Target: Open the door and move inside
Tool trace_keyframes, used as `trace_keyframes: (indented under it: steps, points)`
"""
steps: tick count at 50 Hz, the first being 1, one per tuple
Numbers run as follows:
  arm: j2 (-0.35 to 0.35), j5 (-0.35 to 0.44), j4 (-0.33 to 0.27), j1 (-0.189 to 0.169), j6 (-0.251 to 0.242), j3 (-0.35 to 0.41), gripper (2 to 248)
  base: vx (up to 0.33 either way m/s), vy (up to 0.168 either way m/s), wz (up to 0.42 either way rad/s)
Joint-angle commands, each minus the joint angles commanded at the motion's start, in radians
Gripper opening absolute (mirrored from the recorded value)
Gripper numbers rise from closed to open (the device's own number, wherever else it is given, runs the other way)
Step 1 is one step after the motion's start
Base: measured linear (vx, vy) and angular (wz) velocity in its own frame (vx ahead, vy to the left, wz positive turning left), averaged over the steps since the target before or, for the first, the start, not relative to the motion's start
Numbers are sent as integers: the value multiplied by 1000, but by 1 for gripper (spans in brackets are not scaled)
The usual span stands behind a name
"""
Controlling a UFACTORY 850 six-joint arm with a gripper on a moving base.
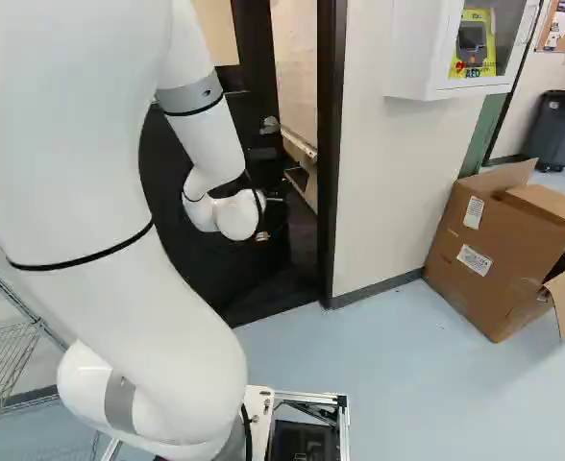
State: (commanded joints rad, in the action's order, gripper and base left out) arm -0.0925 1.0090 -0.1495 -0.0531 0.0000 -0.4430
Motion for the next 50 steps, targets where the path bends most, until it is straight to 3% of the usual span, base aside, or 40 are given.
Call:
trace_keyframes:
  steps: [28, 50]
  points:
    - [144, 0, 157, 1, 0, 148, 247, 0, 0, 0]
    - [169, 0, 170, 0, 0, 173, 247, 0, 0, 0]
